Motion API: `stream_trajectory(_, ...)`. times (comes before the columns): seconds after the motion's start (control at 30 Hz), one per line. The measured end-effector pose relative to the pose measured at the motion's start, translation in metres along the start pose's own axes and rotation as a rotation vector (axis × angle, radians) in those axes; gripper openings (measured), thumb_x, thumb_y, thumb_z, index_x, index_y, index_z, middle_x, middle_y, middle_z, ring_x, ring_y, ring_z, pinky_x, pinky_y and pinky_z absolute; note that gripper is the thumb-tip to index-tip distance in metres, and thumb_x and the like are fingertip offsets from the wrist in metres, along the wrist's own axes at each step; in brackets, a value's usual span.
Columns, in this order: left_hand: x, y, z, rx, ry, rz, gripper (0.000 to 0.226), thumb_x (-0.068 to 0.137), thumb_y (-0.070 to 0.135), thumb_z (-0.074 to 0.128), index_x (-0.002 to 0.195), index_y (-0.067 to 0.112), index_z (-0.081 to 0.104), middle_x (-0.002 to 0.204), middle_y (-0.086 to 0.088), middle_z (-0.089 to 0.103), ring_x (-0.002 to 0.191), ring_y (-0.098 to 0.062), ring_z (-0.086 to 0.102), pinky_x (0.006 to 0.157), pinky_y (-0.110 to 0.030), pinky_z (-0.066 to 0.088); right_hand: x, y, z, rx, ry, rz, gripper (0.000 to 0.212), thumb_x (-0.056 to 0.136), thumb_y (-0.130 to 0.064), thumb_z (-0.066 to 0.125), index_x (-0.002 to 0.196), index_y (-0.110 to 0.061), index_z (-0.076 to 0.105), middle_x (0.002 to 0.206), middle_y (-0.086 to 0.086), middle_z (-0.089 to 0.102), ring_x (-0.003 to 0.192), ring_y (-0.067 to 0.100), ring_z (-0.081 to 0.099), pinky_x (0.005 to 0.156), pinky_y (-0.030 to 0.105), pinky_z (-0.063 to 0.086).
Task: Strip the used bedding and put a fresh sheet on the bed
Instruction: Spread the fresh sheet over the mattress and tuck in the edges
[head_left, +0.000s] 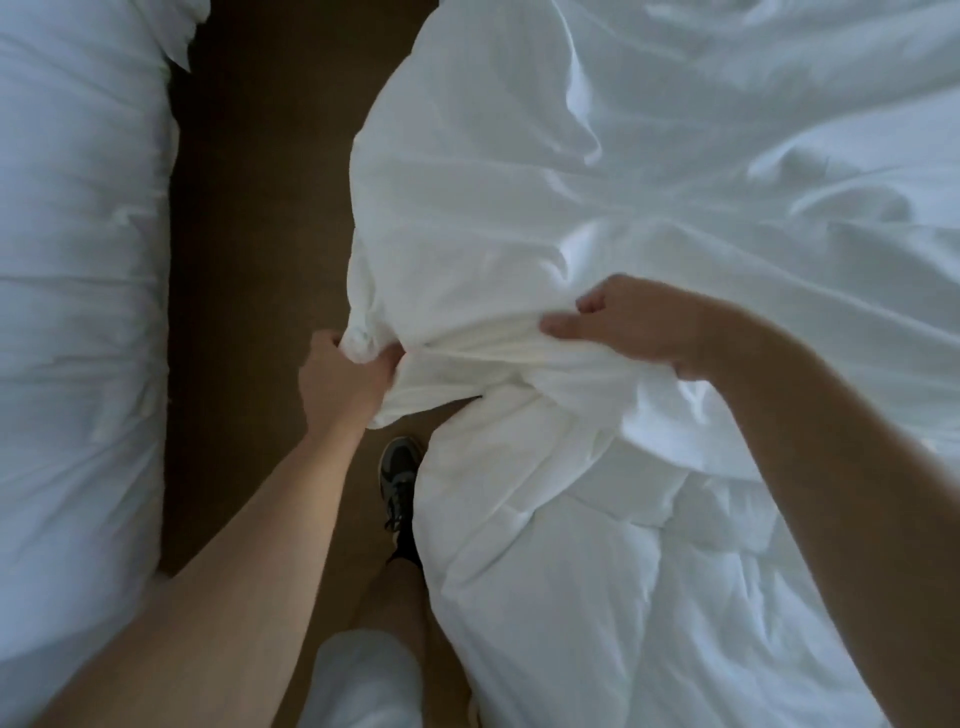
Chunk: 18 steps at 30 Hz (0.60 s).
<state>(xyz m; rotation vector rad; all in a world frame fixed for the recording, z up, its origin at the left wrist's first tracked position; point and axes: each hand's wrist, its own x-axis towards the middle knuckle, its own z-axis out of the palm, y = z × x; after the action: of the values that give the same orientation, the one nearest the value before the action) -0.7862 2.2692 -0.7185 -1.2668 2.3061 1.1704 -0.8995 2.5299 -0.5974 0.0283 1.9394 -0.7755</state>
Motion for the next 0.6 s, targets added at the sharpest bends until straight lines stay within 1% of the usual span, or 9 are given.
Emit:
stream_trajectory(0.03,-0.008,0.002,0.006,0.016,0.114,-0.023,0.075,0.071,0.055,0.08,0.128,0.019,0.047,0.115,0.004,0.053,0.109,-0.024,0.056,0.079,-0.031,0.046,-0.013,-0.002,0.005,-0.097,-0.152,0.02,0.041,0.081,-0.063,0.07,0.076,-0.023,0.077,0.067,-0.009,0.071,0.057,0.006,0.066,0.052,0.016,0.049)
stream_trajectory(0.1,-0.038,0.01,0.021,0.0,0.275,0.068,0.067,0.07,0.043,0.081,0.122,0.02,0.045,0.123,-0.002,0.048,0.11,-0.021,0.047,0.088,-0.036,0.049,-0.025,-0.008,0.017,-0.361,-0.365,0.063,0.047,0.09,-0.06,0.062,0.079,-0.016,0.073,0.064,-0.006,0.065,0.053,0.008,0.057,0.056,0.021,0.046)
stream_trajectory(0.2,-0.1,0.013,0.044,-0.122,0.107,0.383,0.039,0.071,0.024,0.078,0.099,0.021,0.052,0.103,0.004,0.053,0.097,-0.02,0.052,0.086,-0.045,0.052,-0.027,-0.035,0.01,-0.514,-0.397,0.062,0.041,0.101,-0.043,0.055,0.077,-0.011,0.067,0.059,-0.004,0.067,0.05,0.009,0.057,0.066,0.029,0.052)
stream_trajectory(0.27,-0.134,0.015,0.061,-0.154,-0.137,0.459,0.037,0.071,0.033,0.081,0.096,0.023,0.055,0.097,0.007,0.056,0.092,-0.018,0.056,0.081,-0.041,0.051,-0.015,-0.059,-0.006,-0.494,-0.264,-0.022,0.043,0.099,-0.047,0.055,0.08,-0.011,0.071,0.063,-0.006,0.07,0.053,0.007,0.06,0.062,0.026,0.05)
stream_trajectory(0.3,-0.143,0.02,0.071,-0.199,-0.213,0.393,0.043,0.069,0.04,0.083,0.096,0.023,0.055,0.097,0.008,0.056,0.094,-0.019,0.058,0.08,-0.036,0.051,-0.004,-0.071,-0.013,-0.507,-0.095,-0.093,0.046,0.097,-0.053,0.056,0.085,-0.013,0.073,0.068,-0.008,0.072,0.059,0.007,0.063,0.064,0.024,0.047)
stream_trajectory(0.4,-0.136,0.058,0.089,-0.451,-0.14,-0.024,0.04,0.062,0.04,0.078,0.088,0.027,0.051,0.091,0.011,0.059,0.085,-0.016,0.063,0.072,-0.033,0.055,0.052,-0.092,-0.017,-0.659,0.613,-0.267,0.071,0.084,-0.074,0.057,0.123,-0.015,0.061,0.12,0.004,0.065,0.106,0.024,0.06,0.083,0.035,0.046)
stream_trajectory(0.43,-0.128,0.071,0.092,-0.511,-0.08,-0.119,0.039,0.062,0.042,0.074,0.09,0.03,0.05,0.093,0.012,0.06,0.081,-0.012,0.063,0.074,-0.036,0.058,0.071,-0.091,-0.016,-0.718,0.698,-0.204,0.084,0.08,-0.078,0.058,0.136,-0.016,0.05,0.134,0.01,0.055,0.119,0.032,0.054,0.089,0.044,0.047)
stream_trajectory(0.5,-0.117,0.087,0.097,-0.523,-0.012,-0.138,0.04,0.063,0.047,0.068,0.096,0.031,0.051,0.099,0.01,0.061,0.083,-0.01,0.063,0.078,-0.042,0.059,0.103,-0.079,-0.013,-0.833,0.586,0.018,0.093,0.078,-0.076,0.062,0.143,-0.013,0.039,0.143,0.016,0.046,0.129,0.039,0.048,0.097,0.051,0.046)
stream_trajectory(0.6,-0.13,0.086,0.1,-0.421,-0.083,0.035,0.059,0.064,0.051,0.068,0.117,0.031,0.05,0.113,0.011,0.051,0.092,-0.011,0.059,0.083,-0.039,0.056,0.131,-0.049,-0.016,-0.935,0.476,0.034,0.047,0.094,-0.04,0.059,0.128,-0.008,0.06,0.131,0.019,0.06,0.123,0.038,0.057,0.095,0.044,0.048)
